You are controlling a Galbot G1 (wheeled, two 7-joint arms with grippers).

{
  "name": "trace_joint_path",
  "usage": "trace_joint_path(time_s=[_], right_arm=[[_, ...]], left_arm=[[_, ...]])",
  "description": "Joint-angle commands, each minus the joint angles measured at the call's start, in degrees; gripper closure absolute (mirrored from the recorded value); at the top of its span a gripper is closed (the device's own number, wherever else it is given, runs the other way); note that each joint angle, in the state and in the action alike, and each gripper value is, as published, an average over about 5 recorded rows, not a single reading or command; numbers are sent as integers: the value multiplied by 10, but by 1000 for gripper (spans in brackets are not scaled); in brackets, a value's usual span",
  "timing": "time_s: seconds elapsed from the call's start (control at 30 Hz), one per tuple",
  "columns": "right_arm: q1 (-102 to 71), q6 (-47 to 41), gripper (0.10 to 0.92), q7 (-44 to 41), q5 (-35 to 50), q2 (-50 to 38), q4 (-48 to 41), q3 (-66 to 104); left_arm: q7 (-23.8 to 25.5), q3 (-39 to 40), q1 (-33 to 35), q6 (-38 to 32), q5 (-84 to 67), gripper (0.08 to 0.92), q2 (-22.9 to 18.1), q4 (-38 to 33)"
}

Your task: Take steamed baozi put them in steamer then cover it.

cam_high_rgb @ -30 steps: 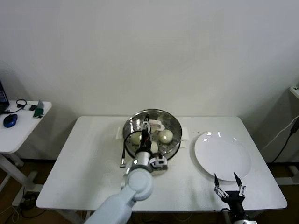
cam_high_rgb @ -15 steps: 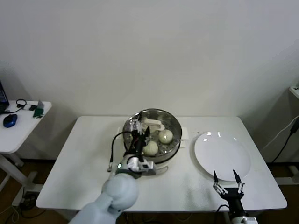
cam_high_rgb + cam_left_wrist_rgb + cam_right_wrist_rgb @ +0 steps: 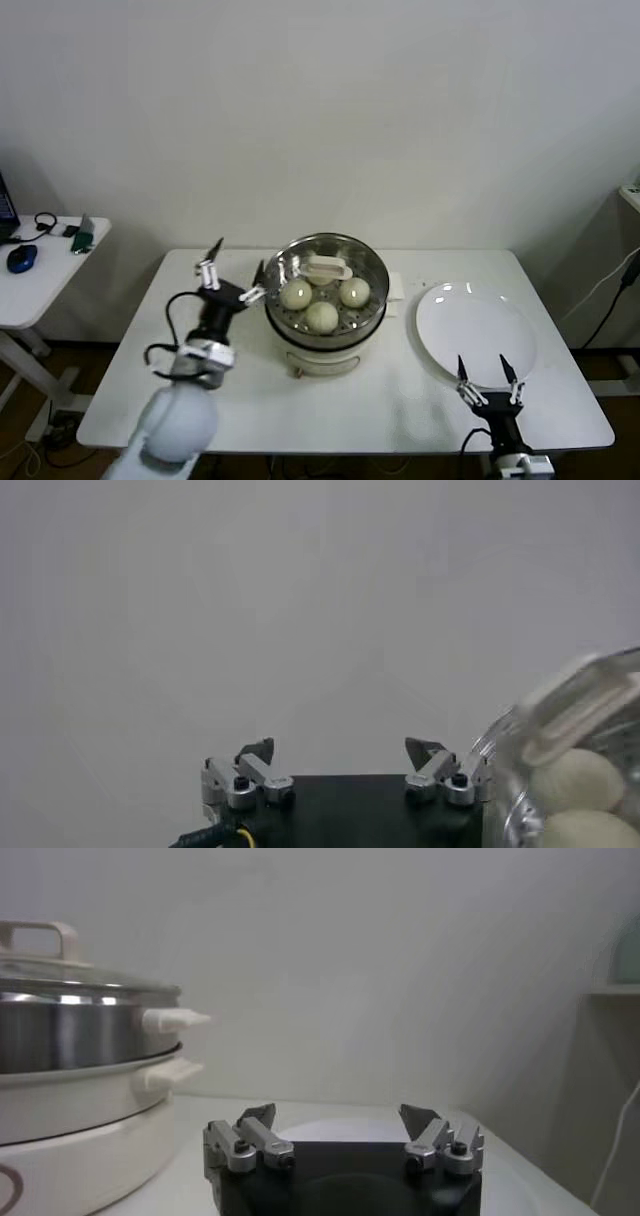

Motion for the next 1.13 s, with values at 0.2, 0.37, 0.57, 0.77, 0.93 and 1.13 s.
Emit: trace_joint_path(time_s=[0.2,0.37,0.57,0.77,0.93,1.13], right_arm=[[0,1,203,-3,5,-7,-3,5],[-5,0,203,-8,8,-9,1,8],[-6,1,203,-8,8,-9,4,8],[-3,0,203,-8,7,-6,6,6],[-2,-1,203,-8,6,-6,7,4],[-1,-3,203,-8,6,-6,9,4]], left_arm=[[41,-194,181,-261,-397,177,4,152],[51,-166,185,-300,-397,177,-2,199],[56,-158,191,-305,-397,177,-8,205],[65,-153,200,-303,-398,177,-11,197],[75,-147,201,-300,-399,177,-12,192],[77,-142,201,-299,-397,177,-13,190]])
